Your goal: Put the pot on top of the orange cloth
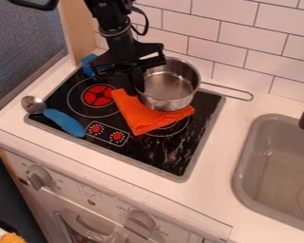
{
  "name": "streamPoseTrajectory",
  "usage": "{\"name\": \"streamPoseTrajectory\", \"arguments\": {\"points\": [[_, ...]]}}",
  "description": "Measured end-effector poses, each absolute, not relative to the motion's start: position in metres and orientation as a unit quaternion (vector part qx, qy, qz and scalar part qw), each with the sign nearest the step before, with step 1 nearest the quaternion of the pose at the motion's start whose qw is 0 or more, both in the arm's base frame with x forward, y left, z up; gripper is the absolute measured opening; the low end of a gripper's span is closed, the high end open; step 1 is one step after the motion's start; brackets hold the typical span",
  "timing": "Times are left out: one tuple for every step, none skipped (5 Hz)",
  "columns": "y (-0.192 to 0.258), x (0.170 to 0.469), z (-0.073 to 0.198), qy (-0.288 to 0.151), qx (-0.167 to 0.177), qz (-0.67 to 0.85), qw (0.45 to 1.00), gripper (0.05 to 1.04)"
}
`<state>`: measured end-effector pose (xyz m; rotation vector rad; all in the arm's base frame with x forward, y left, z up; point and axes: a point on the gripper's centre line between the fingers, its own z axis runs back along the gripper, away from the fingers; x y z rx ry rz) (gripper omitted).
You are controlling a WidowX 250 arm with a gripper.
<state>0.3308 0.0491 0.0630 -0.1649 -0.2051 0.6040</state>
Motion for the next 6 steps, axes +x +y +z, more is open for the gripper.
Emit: {"name": "streamPoseTrajectory", "arguments": {"points": [[0.06,0.338,0.051,-0.09,-0.074,0.308,0.944,0.082],[0.069,0.345,0.037,-0.079,-0.063,0.322,0.941,0.082],[0.074,0.351,0.033,-0.075,-0.056,0.334,0.938,0.116],[0.077,0.347,0.033,-0.054,-0.044,0.353,0.933,0.293],[0.078,0.345,0.033,-0.048,-0.035,0.357,0.932,0.609],[0.077,0.345,0.033,-0.047,-0.04,0.353,0.934,0.883]]}}
